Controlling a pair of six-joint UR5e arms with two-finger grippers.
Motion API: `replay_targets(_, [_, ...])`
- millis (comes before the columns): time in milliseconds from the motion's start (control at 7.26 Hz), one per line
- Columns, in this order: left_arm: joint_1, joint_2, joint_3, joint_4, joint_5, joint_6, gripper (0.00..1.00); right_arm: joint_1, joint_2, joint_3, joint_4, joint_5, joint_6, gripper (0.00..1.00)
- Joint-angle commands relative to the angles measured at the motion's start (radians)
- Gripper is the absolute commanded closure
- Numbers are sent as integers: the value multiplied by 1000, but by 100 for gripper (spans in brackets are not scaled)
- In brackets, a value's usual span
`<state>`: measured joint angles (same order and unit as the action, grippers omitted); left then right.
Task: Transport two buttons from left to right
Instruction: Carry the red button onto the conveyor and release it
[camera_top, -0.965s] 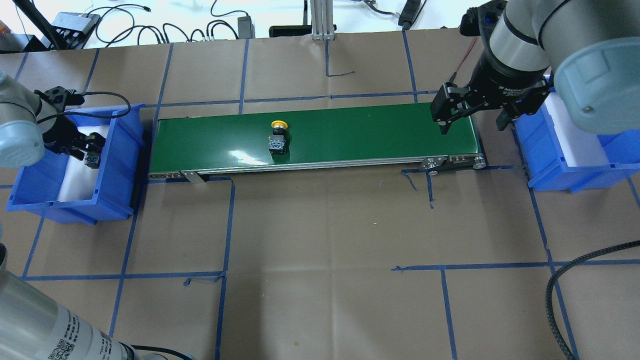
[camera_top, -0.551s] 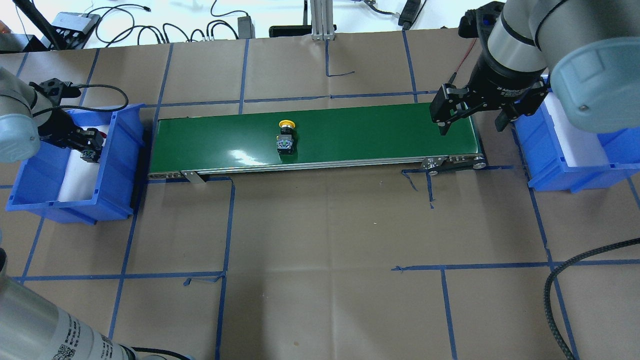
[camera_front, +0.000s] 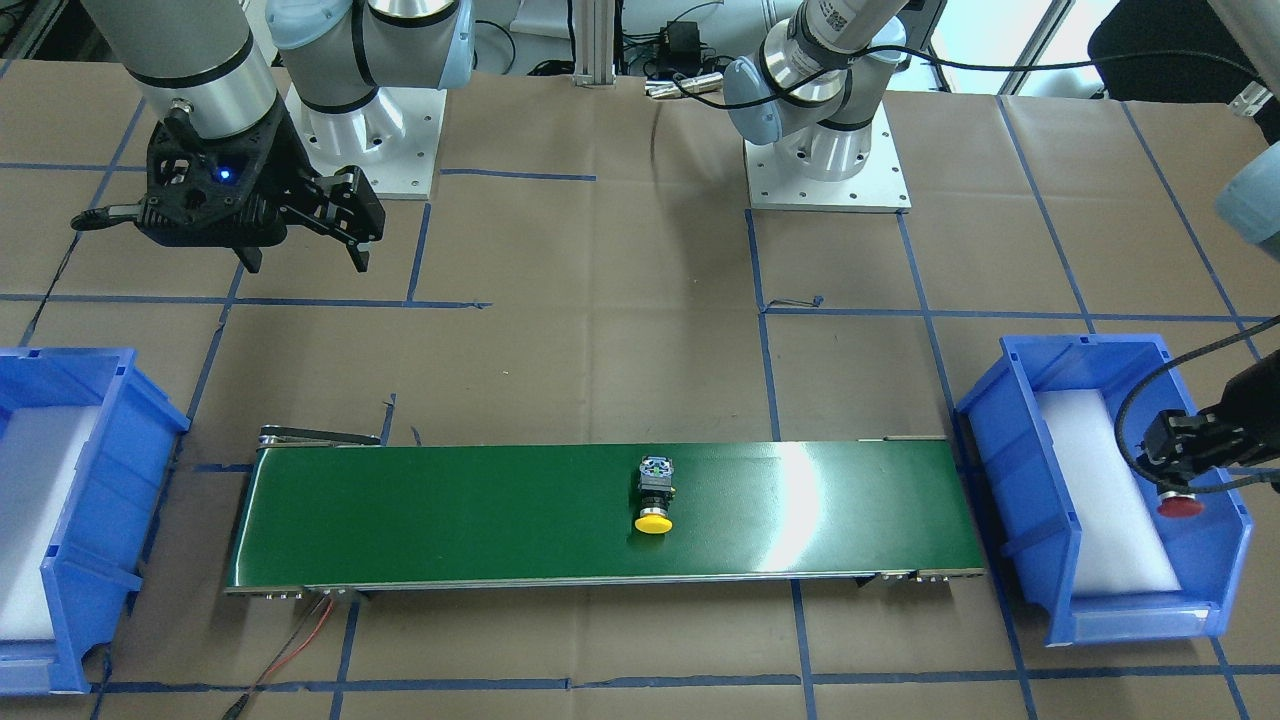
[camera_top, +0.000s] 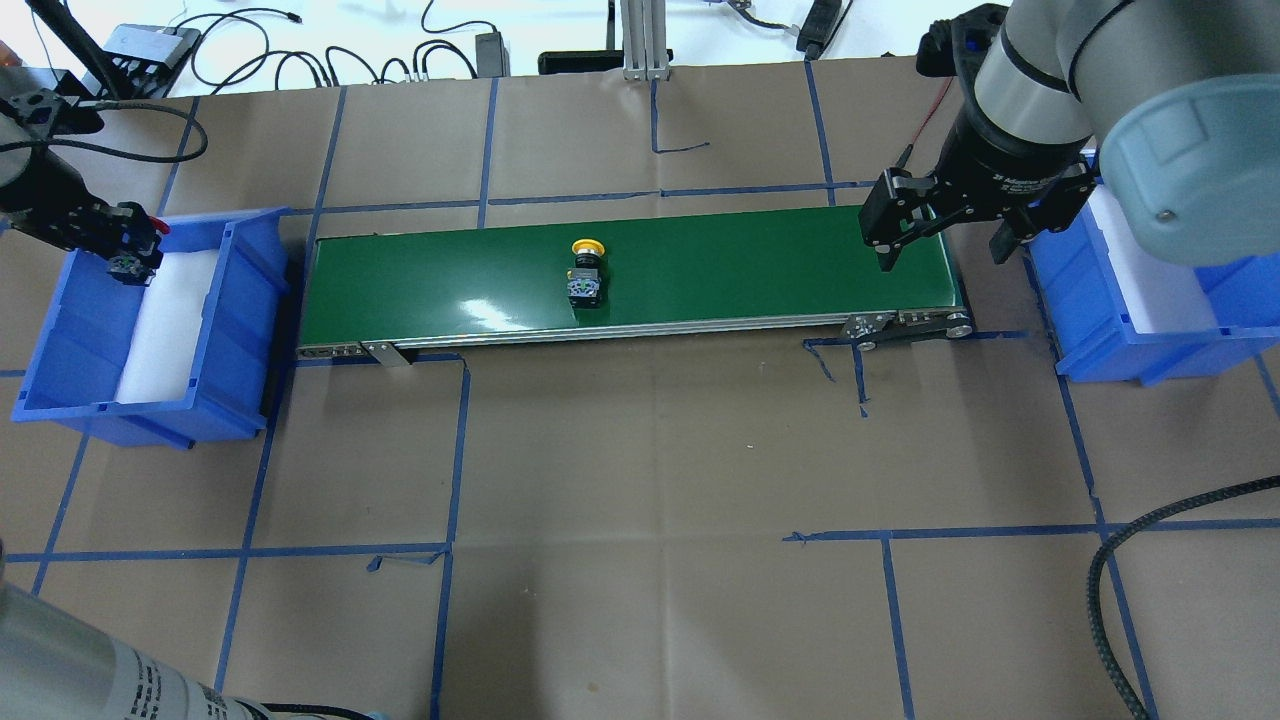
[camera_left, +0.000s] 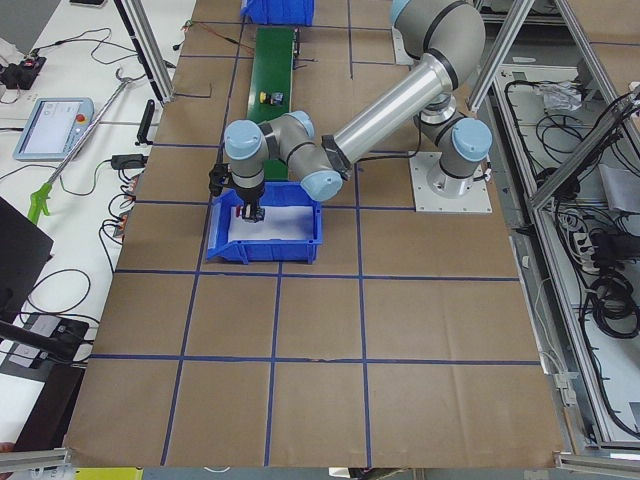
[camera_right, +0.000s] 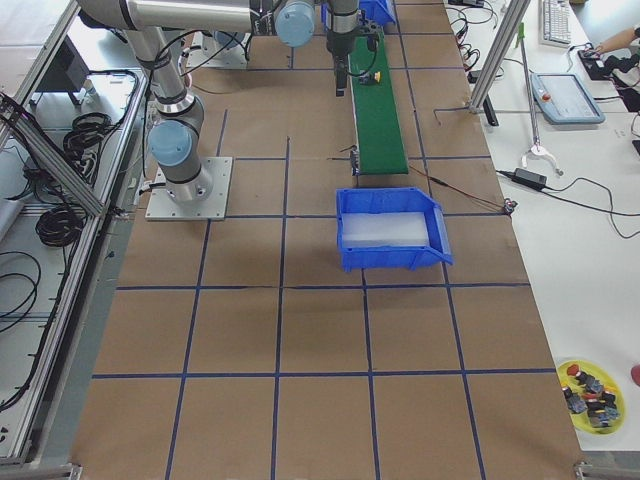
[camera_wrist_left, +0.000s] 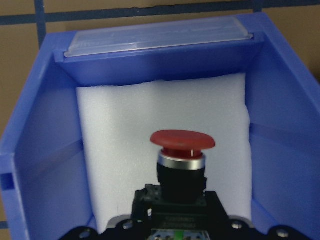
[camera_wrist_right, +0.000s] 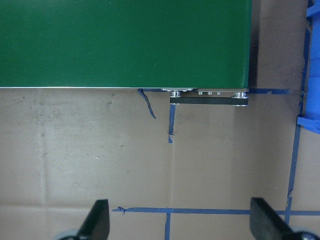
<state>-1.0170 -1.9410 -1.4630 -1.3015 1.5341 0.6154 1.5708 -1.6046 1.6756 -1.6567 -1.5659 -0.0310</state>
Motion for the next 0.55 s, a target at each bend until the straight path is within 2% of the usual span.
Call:
replay_targets(0, [0, 68, 41, -123, 9, -5, 100, 0, 0, 1, 0, 1, -1, 0])
replay_targets(413, [-69, 89, 27, -136, 14, -86, 100, 0, 0, 1, 0, 0, -1, 0])
